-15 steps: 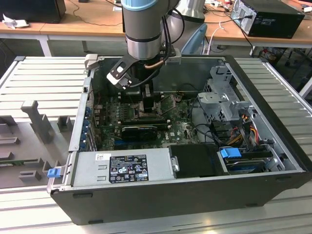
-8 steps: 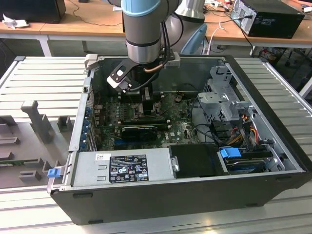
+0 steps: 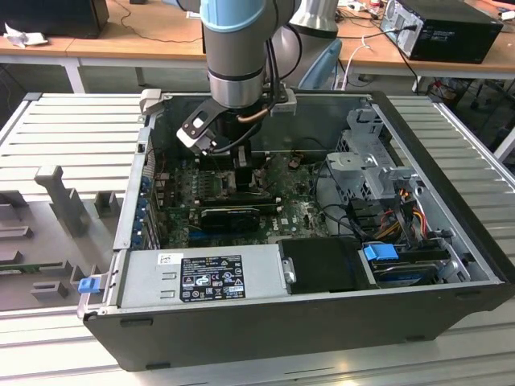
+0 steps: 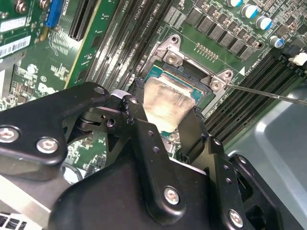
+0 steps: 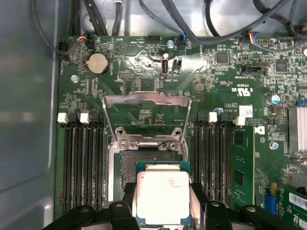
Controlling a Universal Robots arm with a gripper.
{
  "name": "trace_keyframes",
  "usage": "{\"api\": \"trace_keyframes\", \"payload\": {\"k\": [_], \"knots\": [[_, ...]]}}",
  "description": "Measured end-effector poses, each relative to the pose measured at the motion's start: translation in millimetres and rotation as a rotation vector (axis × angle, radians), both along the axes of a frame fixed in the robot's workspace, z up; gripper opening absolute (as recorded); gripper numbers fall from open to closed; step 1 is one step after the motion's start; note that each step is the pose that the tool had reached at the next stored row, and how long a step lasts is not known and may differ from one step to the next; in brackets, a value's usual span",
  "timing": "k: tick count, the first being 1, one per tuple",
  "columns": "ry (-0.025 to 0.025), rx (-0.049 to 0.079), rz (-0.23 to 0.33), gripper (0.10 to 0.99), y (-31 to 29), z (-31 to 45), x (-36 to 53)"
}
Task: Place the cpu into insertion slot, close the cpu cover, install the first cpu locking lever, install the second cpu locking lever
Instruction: 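Place the cpu into insertion slot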
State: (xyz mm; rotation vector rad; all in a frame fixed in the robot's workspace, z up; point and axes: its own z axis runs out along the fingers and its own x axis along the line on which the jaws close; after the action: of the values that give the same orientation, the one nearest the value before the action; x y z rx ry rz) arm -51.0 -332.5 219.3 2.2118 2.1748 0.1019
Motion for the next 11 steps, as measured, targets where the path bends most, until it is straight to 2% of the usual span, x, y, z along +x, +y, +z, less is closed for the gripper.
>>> {"api": "trace_keyframes", "payload": {"k": [8,11], "knots": [[0.0,-0.002,-0.013,0.529,0.4,-1.9,-0.1],[0.0003,-0.002,-0.013,0.529,3.4,-3.9,-0.3]]}}
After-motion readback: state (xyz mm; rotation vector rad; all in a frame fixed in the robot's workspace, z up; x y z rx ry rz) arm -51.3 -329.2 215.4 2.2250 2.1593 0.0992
